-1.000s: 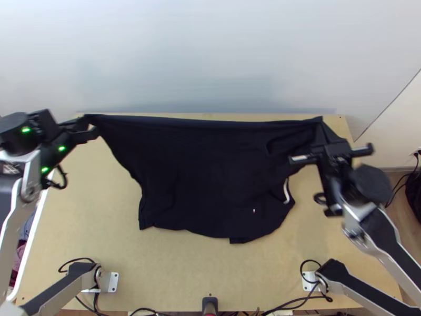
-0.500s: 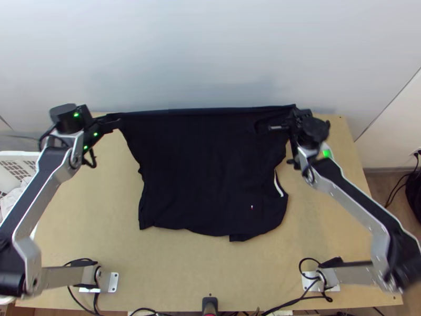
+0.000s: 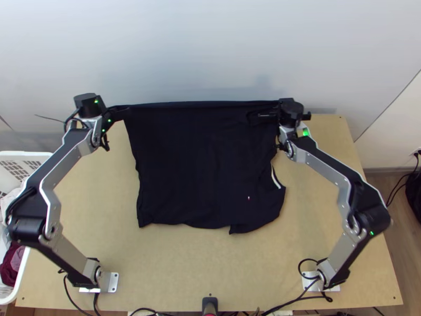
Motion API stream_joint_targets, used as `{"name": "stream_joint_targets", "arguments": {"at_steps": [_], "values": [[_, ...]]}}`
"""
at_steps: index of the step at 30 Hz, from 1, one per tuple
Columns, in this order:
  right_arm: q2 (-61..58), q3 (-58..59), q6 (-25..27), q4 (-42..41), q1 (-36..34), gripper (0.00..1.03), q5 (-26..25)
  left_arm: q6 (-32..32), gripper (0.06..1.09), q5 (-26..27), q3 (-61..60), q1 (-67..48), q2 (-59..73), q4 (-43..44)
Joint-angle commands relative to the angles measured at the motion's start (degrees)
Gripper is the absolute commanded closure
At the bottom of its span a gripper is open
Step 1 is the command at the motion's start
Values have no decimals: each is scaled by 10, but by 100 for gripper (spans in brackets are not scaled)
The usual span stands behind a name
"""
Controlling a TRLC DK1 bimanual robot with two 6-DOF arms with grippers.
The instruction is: Fold the t-shirt
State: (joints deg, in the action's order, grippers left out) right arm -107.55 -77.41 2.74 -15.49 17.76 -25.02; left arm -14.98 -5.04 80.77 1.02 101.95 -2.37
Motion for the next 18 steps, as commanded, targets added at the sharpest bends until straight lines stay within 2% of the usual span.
{"name": "stream_joint_targets", "arguments": {"at_steps": [1,11,18], "values": [[-86,-69,-18,31,-2,100,-1,5,105,-9,45,1,84,23],[-179,-168,-34,71,8,100,-4,3,105,-16,105,0,176,24],[-208,-202,-35,78,11,100,-24,1,105,-21,130,0,205,24]]}}
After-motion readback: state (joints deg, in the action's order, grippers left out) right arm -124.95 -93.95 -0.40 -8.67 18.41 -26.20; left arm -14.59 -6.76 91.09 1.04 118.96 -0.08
